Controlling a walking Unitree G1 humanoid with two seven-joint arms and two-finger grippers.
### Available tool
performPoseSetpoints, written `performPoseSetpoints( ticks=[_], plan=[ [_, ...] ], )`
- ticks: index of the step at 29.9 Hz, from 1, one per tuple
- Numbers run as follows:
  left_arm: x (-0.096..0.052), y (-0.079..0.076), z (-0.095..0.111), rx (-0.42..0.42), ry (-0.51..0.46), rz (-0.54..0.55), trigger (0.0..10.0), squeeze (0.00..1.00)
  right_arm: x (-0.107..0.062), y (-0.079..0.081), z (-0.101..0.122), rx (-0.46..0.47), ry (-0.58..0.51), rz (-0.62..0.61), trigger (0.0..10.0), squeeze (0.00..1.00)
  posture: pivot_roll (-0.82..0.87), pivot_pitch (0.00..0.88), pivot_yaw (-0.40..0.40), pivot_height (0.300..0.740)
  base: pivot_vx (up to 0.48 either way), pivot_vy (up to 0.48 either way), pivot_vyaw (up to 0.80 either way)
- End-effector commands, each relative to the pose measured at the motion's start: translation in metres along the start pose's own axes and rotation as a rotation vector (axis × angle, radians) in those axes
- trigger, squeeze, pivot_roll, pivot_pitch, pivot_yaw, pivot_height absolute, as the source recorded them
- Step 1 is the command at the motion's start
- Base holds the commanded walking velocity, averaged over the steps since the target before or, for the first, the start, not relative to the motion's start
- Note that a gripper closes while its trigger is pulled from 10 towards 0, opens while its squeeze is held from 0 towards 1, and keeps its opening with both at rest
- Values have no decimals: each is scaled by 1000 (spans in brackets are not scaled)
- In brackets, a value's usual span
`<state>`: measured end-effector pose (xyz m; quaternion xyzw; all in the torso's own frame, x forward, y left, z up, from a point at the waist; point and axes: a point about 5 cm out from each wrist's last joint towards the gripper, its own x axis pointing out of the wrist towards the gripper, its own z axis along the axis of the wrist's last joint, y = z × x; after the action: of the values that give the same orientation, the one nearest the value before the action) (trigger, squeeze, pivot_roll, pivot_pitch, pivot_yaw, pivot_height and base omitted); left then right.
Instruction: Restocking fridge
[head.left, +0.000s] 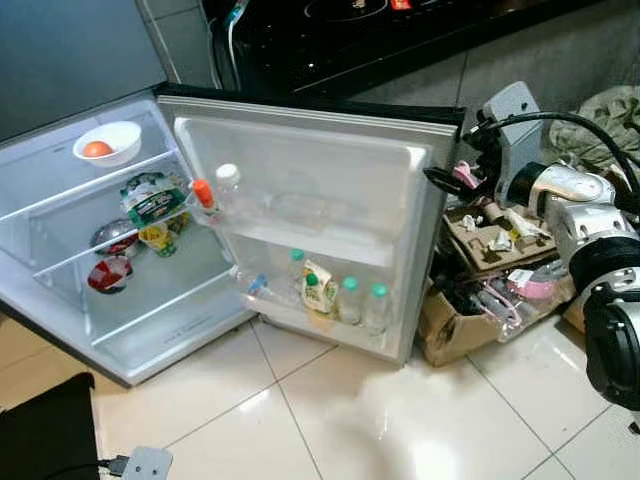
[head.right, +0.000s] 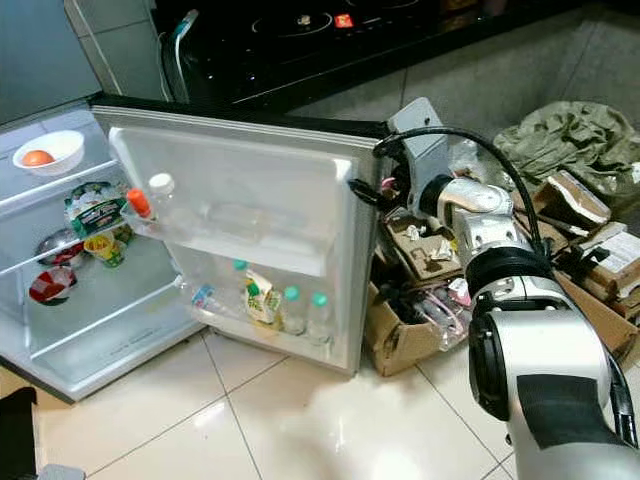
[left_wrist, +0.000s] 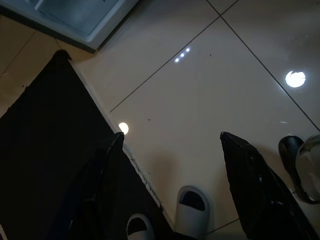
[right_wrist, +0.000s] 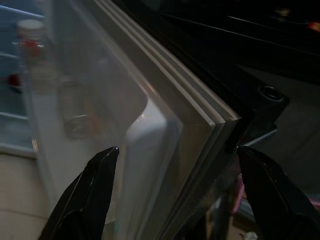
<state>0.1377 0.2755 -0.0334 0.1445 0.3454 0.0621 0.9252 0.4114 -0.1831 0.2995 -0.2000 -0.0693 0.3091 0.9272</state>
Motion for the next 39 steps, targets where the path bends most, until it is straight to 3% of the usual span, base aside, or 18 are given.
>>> performPoseSetpoints(
  ticks=[1, 4, 8, 11, 12, 13, 14, 16, 18, 19, 20, 21, 25, 27, 28, 33, 36, 39],
  plan=[
    [-4, 4, -9, 23, 40, -2, 10000, 0, 14, 18, 11, -24, -50, 132, 10000, 0, 110, 231, 92, 710, 0, 0, 0],
    [-4, 0, -9, 18, 45, -10, 10000, 0, 17, 43, 16, -28, -149, 386, 10000, 0, 99, 240, 88, 710, 0, 0, 0],
    [-5, -1, -10, 17, 49, -13, 10000, 0, 12, 59, 19, -33, -202, 548, 10000, 0, 94, 244, 86, 710, 0, 0, 0],
    [-5, -2, -11, 15, 55, -16, 10000, 0, -14, 87, 13, -2, -206, 776, 10000, 0, 79, 250, 77, 710, 0, 0, 0],
    [-4, -3, -11, 15, 58, -17, 10000, 0, -31, 109, -2, 13, -158, 892, 10000, 0, 74, 252, 75, 710, 0, 0, 0],
    [-4, -3, -11, 15, 58, -17, 10000, 0, -31, 109, -2, 13, -158, 892, 10000, 0, 74, 252, 75, 710, 0, 0, 0],
    [-3, -4, -11, 14, 60, -21, 10000, 0, -56, 141, -34, 51, -54, 1024, 10000, 0, 67, 254, 73, 710, 0, 0, 0],
    [-3, -4, -11, 14, 60, -22, 10000, 0, -60, 146, -41, 58, -34, 1042, 10000, 0, 67, 254, 73, 710, 0, 0, 0],
    [-2, -7, -11, 13, 62, -26, 10000, 0, -84, 174, -80, 108, 86, 1115, 10000, 0, 59, 255, 67, 710, 0, 0, 0],
    [-2, -7, -11, 13, 62, -26, 10000, 0, -84, 174, -80, 108, 86, 1115, 10000, 0, 59, 255, 67, 710, 0, 0, 0],
    [-1, -8, -11, 11, 63, -28, 10000, 0, -106, 192, -114, 71, 196, 1165, 10000, 0, 57, 257, 68, 710, 0, 0, 0],
    [-1, -8, -10, 10, 63, -28, 10000, 0, -112, 193, -130, 44, 251, 1155, 10000, 0, 56, 257, 68, 710, 0, 0, 0],
    [-1, -9, -10, 9, 64, -28, 10000, 0, -114, 185, -152, 13, 337, 1065, 10000, 0, 56, 257, 68, 710, 0, 0, 0],
    [-1, -9, -11, 8, 66, -29, 10000, 0, -95, 153, -169, -22, 441, 753, 10000, 0, 53, 260, 71, 710, 0, 0, 0],
    [-1, -9, -11, 8, 67, -29, 10000, 0, -87, 136, -168, -49, 483, 589, 10000, 0, 53, 260, 72, 710, 0, 0, 0],
    [-1, -9, -12, 10, 68, -31, 10000, 0, -72, 98, -157, -82, 498, 288, 10000, 0, 53, 262, 75, 710, 0, 0, 0],
    [-2, -8, -12, 13, 68, -31, 10000, 0, -57, 51, -132, -149, 486, -41, 10000, 0, 58, 264, 78, 710, 0, 0, 0],
    [-2, -8, -11, 13, 68, -30, 10000, 0, -54, 40, -127, -178, 492, -114, 10000, 0, 58, 264, 78, 710, 0, 0, 0]
  ],
)
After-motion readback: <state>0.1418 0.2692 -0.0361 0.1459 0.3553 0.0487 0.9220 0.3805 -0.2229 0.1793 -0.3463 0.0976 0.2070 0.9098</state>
